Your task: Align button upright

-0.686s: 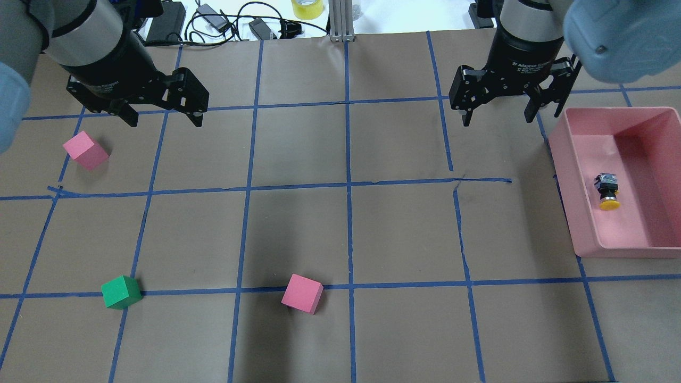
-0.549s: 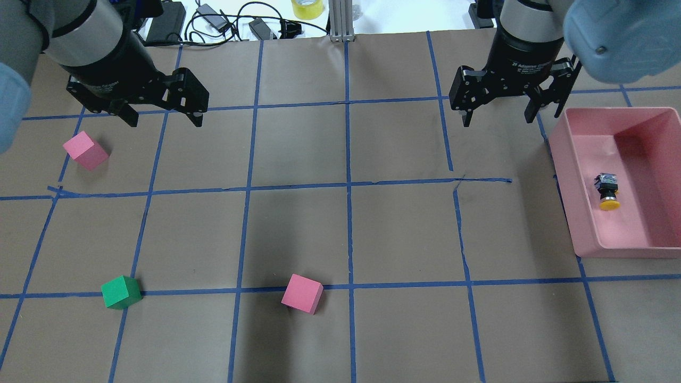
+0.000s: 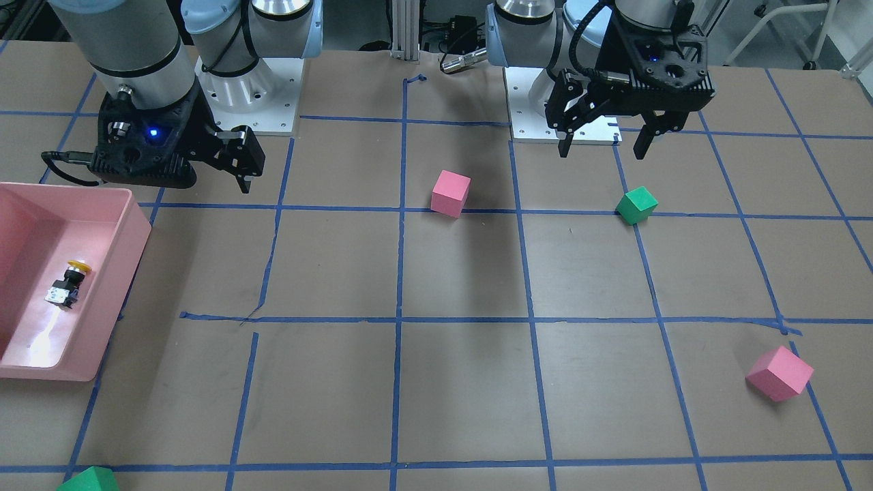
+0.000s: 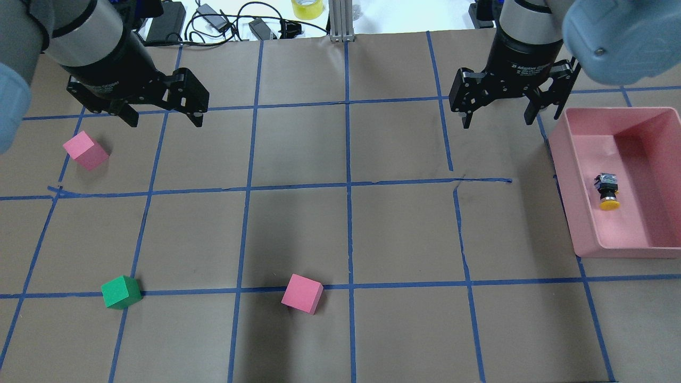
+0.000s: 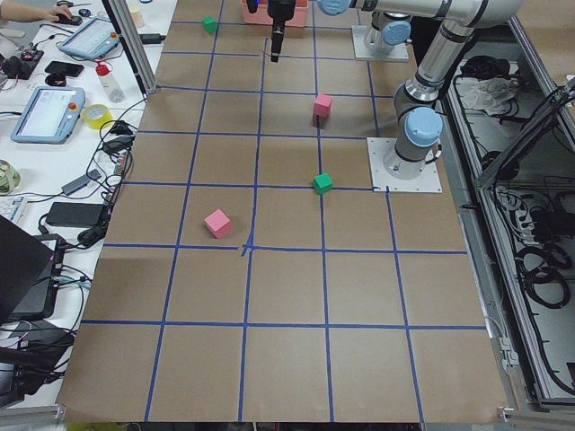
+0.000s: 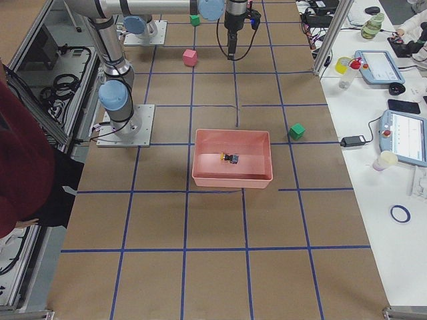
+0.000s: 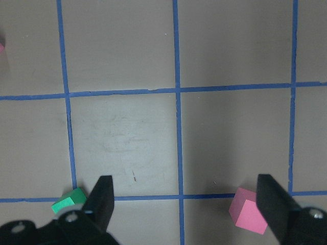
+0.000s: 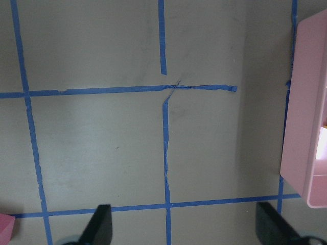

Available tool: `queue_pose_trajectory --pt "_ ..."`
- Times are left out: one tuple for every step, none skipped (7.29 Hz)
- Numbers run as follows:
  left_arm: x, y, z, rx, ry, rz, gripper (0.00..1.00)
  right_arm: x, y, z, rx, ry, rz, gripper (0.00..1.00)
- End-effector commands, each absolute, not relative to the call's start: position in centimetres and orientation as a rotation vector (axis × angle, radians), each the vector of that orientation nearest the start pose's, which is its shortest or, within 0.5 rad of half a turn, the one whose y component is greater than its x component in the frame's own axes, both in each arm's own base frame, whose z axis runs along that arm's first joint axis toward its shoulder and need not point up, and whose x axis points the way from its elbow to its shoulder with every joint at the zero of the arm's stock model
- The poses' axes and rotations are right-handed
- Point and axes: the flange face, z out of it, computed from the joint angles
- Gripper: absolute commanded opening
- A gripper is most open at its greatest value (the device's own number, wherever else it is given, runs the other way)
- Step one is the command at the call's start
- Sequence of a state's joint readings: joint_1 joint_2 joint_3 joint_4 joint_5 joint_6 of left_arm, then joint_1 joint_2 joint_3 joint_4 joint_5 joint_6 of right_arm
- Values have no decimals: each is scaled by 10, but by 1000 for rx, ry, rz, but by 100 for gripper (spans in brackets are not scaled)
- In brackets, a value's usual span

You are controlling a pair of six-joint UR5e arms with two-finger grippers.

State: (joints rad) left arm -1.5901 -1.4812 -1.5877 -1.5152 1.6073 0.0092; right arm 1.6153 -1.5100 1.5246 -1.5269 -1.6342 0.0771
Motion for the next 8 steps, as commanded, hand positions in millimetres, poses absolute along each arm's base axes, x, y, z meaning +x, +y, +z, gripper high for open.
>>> queue_pose_trajectory --pt "-139 -462 529 42 3100 -200 100 150 -504 478 49 3206 80 100" --pt "-140 -461 529 44 3099 -200 100 150 -504 478 49 3206 80 100" --pt "-139 -462 529 42 3099 -200 100 148 -505 478 54 3206 80 100" --pt "-140 -461 528 46 3101 -196 100 148 -505 477 54 3208 87 100" --pt "-140 -460 526 47 3101 -191 100 149 -505 477 51 3209 87 100" --pt "-140 -458 525 46 3099 -191 100 149 -505 477 51 3209 87 100" --pt "-139 -458 525 42 3099 -191 100 149 -505 477 51 3209 85 100" --pt "-139 -458 525 44 3100 -188 100 148 -505 477 51 3211 87 100"
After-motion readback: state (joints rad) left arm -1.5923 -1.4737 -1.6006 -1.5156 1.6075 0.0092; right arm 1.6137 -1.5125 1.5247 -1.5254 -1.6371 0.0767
